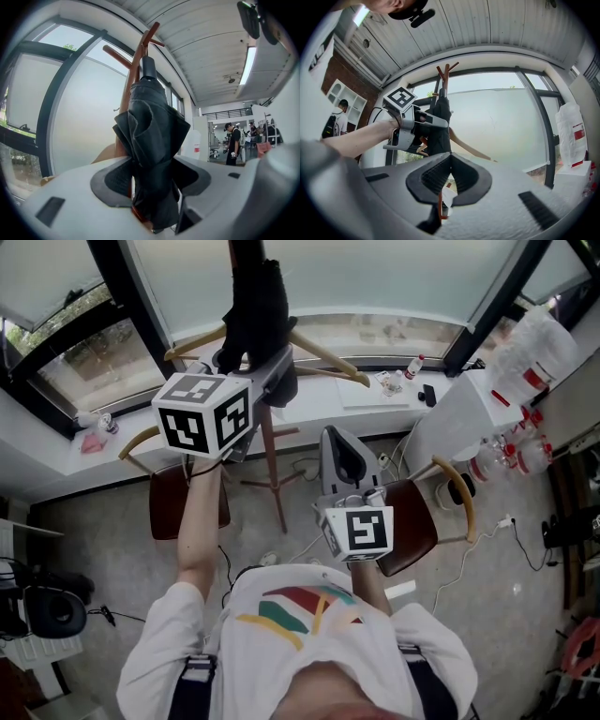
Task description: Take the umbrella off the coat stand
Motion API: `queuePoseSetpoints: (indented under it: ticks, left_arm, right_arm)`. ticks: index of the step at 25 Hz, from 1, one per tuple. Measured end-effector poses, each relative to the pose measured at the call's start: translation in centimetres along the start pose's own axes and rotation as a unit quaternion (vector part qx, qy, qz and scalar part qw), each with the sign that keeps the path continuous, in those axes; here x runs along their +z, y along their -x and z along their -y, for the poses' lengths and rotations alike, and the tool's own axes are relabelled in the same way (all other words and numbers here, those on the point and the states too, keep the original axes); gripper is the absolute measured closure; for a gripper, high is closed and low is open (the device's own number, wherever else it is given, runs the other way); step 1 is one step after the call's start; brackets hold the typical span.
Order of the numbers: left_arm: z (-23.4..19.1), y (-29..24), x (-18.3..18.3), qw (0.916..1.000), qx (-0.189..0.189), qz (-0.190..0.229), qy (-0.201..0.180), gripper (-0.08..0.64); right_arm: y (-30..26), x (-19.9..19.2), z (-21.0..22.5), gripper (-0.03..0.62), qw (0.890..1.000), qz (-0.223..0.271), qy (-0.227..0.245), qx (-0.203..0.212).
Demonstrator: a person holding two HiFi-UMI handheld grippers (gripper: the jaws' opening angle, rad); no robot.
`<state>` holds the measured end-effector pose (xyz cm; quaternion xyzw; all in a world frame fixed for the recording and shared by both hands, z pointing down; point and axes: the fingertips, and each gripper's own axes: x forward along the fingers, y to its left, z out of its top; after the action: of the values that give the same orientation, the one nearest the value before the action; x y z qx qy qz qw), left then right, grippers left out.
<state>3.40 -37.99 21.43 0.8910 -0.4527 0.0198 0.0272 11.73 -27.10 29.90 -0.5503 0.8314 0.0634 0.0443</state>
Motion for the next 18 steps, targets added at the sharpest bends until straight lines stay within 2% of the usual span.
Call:
queuePoseSetpoints:
  ticks: [7, 18]
  left_arm:
    - [-0.3, 0.5, 0.4, 1.0000, 0.006, -0.002, -0.004, 0.308]
    - [-0.4, 1.9, 3.4, 0.9996, 0.006, 0.024, -0.015, 0.311]
  right_arm:
    - [0.1, 0.1, -0.1, 0.592, 1.000, 0.002, 0.005, 0.002]
    - [0.5, 0.7, -0.5, 0.592, 1.000, 0.008, 0.006, 0.007]
